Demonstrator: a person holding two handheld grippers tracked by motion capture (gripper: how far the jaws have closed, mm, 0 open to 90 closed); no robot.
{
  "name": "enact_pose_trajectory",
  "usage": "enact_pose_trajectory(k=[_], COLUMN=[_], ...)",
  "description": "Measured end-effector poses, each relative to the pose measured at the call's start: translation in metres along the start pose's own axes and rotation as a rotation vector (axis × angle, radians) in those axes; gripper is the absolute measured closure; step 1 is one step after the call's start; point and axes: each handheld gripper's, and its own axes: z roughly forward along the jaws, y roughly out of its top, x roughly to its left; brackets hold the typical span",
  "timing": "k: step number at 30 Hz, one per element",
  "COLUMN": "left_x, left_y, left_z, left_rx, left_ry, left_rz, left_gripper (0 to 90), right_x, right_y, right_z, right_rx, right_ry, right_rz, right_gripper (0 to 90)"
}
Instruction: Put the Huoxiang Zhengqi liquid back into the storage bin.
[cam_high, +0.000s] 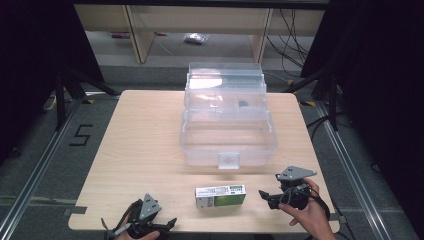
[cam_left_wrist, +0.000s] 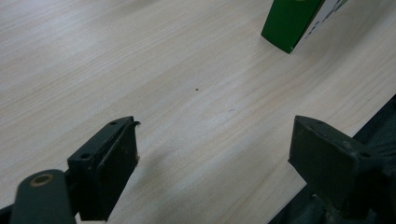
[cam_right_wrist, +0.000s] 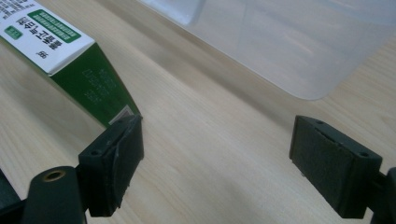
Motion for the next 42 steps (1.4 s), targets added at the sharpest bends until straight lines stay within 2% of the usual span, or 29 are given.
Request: enact_pose_trajectory(k=[1,3,4,5,7,10,13,15,17,19,20,23,24,25,26,27,28,30,31,34,35,36,37,38,40,42], left_x=[0.0,0.0,-0.001,-0.001,-0.001,0.001,0.0,0.0,0.0,0.0,0.0,0.0,0.0,0.0,-0.001,-0.001,-0.001,0.0,0.0,-0.001,-0.001,-0.001,-0.001,0.0,0.0,-0.001], left_y=[0.0,0.0,0.0,0.0,0.0,0.0,0.0,0.0,0.0,0.0,0.0,0.0,0.0,0.0,0.0,0.0,0.0,0.0,0.001,0.0,0.0,0.0,0.0,0.0,0.0,0.0], left_z=[-0.001,0.0,0.0,0.0,0.0,0.001,0.0,0.0,0.0,0.0,0.0,0.0,-0.001,-0.001,0.0,0.0,0.0,-0.001,-0.002,0.0,0.0,-0.001,-0.001,-0.001,-0.001,-0.001], left_rx=[0.0,-0.004,-0.003,-0.002,-0.006,-0.001,-0.004,-0.005,-0.005,-0.009,-0.008,-0.008,-0.008,-0.008,-0.019,-0.019,-0.014,-0.008,0.002,-0.013,-0.02,-0.021,-0.019,-0.009,-0.011,-0.019], left_ry=[-0.011,-0.002,-0.011,-0.012,-0.009,0.003,0.003,0.004,0.004,0.006,0.002,0.01,-0.003,-0.003,-0.009,-0.007,-0.005,-0.003,-0.014,-0.006,-0.008,-0.007,-0.007,-0.006,-0.007,-0.007], left_rz=[0.008,0.0,-0.001,-0.004,-0.002,-0.007,-0.008,-0.007,-0.011,-0.009,-0.012,-0.009,-0.008,-0.008,-0.02,-0.021,-0.017,-0.007,-0.011,-0.015,-0.018,-0.02,-0.02,-0.011,-0.012,-0.018], left_gripper=[14.9,14.9,14.8,14.9,14.9,14.8,14.8,14.8,14.8,14.8,14.9,14.8,14.8,14.8,14.8,14.8,14.8,14.8,14.8,14.8,14.9,14.9,14.8,14.8,14.9,14.9], right_x=[0.0,0.0,0.0,-0.001,0.0,0.002,0.005,0.009,0.01,0.015,0.015,0.021,0.023,0.023,0.024,0.026,0.027,0.031,0.032,0.037,0.04,0.043,0.044,0.045,0.048,0.05], right_y=[0.001,0.002,0.003,0.004,0.006,0.014,0.018,0.025,0.027,0.031,0.033,0.036,0.038,0.038,0.039,0.04,0.042,0.045,0.047,0.05,0.054,0.054,0.056,0.059,0.064,0.066], right_z=[0.0,0.001,0.001,0.0,-0.002,-0.006,-0.008,-0.011,-0.011,-0.013,-0.013,-0.013,-0.012,-0.012,-0.011,-0.011,-0.012,-0.011,-0.011,-0.008,-0.007,-0.005,-0.004,-0.004,0.0,0.001], right_rx=[0.0,0.003,0.002,-0.011,-0.008,-0.03,-0.033,-0.036,-0.042,-0.026,-0.031,-0.013,-0.018,-0.018,-0.034,-0.032,-0.013,-0.028,-0.01,-0.008,0.013,0.009,0.019,0.034,0.024,0.037], right_ry=[0.005,0.008,0.012,0.017,0.023,0.04,0.047,0.062,0.067,0.061,0.066,0.081,0.093,0.093,0.095,0.089,0.1,0.105,0.114,0.113,0.127,0.123,0.116,0.13,0.127,0.138], right_rz=[-0.014,-0.011,-0.013,-0.04,-0.036,-0.081,-0.084,-0.117,-0.122,-0.127,-0.159,-0.153,-0.189,-0.189,-0.214,-0.21,-0.218,-0.246,-0.264,-0.262,-0.303,-0.292,-0.312,-0.321,-0.37,-0.376], right_gripper=[18.7,18.8,18.9,18.9,18.9,18.7,18.4,17.5,17.4,17.2,17.2,16.8,16.8,16.8,16.8,16.7,16.7,16.7,16.7,16.4,16.5,16.6,16.6,16.6,16.5,16.6])
